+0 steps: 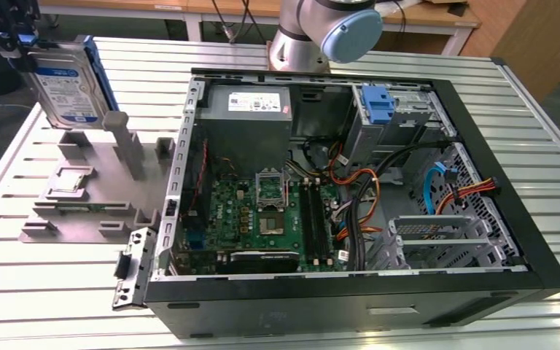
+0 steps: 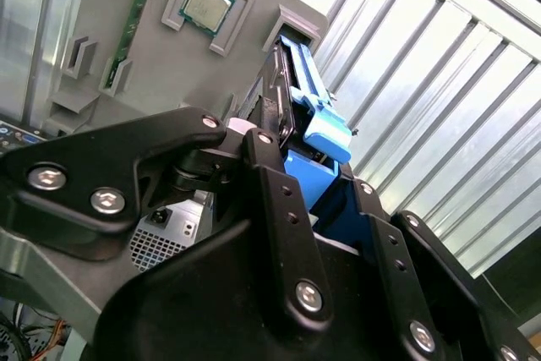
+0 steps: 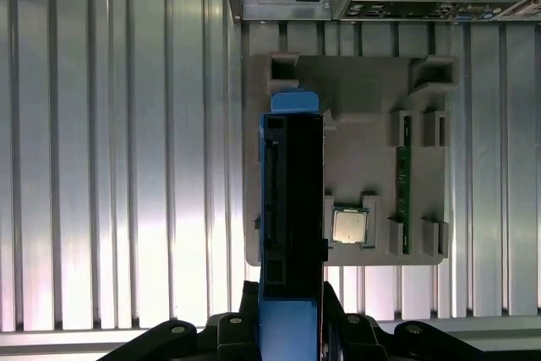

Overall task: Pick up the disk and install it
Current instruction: 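Pick up the disk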

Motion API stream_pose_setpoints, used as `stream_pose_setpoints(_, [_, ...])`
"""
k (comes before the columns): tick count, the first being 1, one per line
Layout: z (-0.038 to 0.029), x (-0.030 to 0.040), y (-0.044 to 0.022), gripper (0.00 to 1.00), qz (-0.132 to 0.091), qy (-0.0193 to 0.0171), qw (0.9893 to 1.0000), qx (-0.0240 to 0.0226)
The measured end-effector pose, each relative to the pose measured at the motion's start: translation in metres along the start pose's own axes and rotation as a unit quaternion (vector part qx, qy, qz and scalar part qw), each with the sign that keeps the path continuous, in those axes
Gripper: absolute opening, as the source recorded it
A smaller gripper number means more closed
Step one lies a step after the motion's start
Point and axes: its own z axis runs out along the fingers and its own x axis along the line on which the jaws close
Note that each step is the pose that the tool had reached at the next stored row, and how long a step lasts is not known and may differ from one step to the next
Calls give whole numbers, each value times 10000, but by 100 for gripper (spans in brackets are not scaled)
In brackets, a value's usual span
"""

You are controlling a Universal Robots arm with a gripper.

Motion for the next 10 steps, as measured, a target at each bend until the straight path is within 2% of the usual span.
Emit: stream_pose_setpoints(10, [-22,-1,0,36,0,0,10000,0])
